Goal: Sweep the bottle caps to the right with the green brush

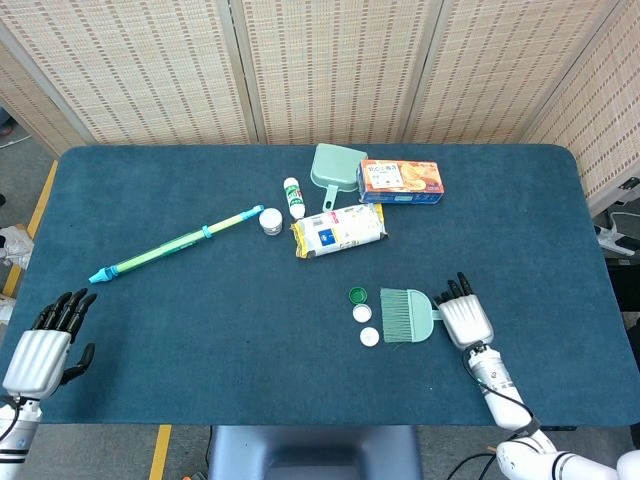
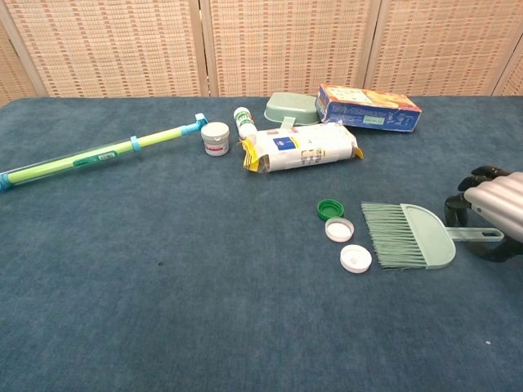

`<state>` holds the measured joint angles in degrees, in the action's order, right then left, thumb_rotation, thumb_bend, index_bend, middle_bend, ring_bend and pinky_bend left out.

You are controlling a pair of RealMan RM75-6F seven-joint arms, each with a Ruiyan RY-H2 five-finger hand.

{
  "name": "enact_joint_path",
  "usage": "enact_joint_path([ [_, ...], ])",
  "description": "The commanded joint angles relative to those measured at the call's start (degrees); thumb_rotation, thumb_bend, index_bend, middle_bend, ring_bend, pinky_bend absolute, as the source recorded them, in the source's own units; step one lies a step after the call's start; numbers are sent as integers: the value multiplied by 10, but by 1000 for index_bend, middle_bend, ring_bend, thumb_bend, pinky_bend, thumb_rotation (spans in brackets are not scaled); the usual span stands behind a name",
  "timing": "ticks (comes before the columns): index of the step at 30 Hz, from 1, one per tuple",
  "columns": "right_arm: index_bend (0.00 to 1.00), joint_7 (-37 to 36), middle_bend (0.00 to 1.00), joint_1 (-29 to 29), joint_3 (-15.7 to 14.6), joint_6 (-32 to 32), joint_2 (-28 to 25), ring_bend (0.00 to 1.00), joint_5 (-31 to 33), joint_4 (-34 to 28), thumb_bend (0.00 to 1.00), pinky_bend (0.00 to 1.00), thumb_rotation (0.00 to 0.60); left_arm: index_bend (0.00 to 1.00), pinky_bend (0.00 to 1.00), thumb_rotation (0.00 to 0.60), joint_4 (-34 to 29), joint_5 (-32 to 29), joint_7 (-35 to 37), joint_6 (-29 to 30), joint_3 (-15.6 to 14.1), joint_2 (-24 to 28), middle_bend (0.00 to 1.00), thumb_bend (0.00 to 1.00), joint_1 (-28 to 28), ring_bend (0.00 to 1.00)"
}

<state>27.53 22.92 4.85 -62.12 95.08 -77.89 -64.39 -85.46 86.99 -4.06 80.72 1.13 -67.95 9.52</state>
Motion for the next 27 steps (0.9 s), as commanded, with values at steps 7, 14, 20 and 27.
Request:
enact_joint_path([
  [7,488,-6,452,0,-5,-12,10,195,-5,9,288,82,600,0,161,600,-1,-3,0,-2,0,1,0,450,0,0],
  [14,603,0,545,1,-6,-17,15,274,-3,16,309,101,600,0,162,600,-3,-8,-3,-5,1,2,0,450,1,3],
  [20,759,-3,673,0,-8,-30,21,410,-11,23,343,172,600,0,162,600,-4,-9,-4,-5,1,2,0,449,1,10],
  [27,855,-54,759,0,-20,-53,23,527,-45,40,398,450,600,0,162,600,-5,-7,-3,-6,1,2,1,450,2,10],
])
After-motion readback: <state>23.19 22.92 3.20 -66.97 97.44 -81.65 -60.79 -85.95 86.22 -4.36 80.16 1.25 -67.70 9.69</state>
